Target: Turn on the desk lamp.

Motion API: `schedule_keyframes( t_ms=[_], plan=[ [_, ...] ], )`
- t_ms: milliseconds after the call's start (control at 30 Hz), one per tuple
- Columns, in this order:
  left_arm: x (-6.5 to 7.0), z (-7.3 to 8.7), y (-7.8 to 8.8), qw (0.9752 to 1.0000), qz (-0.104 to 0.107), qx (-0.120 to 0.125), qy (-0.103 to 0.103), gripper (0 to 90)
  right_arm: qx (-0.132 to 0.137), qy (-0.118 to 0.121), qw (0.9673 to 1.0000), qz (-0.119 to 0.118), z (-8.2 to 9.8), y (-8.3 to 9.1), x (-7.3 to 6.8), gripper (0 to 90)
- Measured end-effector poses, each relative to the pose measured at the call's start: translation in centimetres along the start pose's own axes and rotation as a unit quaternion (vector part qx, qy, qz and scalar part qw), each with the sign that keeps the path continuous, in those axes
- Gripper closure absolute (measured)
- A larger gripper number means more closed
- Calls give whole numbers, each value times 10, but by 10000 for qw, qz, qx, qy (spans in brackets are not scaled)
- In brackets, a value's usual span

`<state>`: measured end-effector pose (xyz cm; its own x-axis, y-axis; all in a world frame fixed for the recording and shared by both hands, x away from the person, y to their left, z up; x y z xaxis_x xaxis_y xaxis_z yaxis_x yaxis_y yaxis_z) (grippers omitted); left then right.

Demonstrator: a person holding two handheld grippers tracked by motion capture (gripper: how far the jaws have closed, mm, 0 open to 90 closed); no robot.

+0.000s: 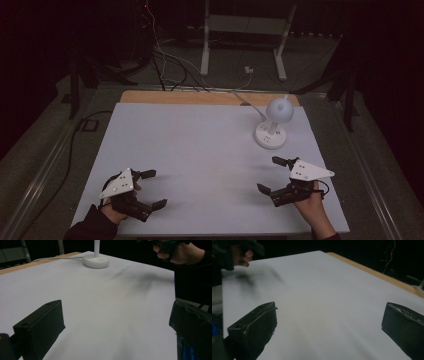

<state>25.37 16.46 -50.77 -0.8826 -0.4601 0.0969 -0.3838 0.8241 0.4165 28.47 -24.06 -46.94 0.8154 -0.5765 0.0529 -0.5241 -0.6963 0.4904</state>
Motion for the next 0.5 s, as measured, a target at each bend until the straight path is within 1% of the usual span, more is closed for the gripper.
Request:
schedule_keyframes(
  t_ms=[67,167,200,300,367,467,500],
  plan=[
    [0,0,0,10000,-3,-12,-11,3,-44,14,10000,48,-1,1,6,0],
    [0,0,0,10000,-1,1,-2,3,-114,8,9999,30,-3,1,14,0],
    [0,0,0,10000,-3,8,10,3,-138,16,9999,81,-3,1,16,0],
    [0,0,0,10000,-3,-4,2,3,-271,63,9995,133,-2,0,21,0],
    [0,0,0,10000,-2,10,-17,3,-295,77,9993,211,-3,-1,26,0],
    [0,0,0,10000,-11,-17,-24,3,-260,1,9992,305,-4,0,32,0],
    [0,0,0,10000,-5,-20,-24,3,-254,1,9989,382,-5,0,35,0]
  ],
)
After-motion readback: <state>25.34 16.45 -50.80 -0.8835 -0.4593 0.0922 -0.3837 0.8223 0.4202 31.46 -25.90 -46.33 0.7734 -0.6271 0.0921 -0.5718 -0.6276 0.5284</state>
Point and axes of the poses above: each handheld gripper's, and its own axes: y roughly backward along the jaws, z roughly out of its underside, x roughly to its right, the point moved 5 cm from there along -y, roughly forward along the jaws, and after that the axes turned 7 degrees about -x, right-handed, at the moved point
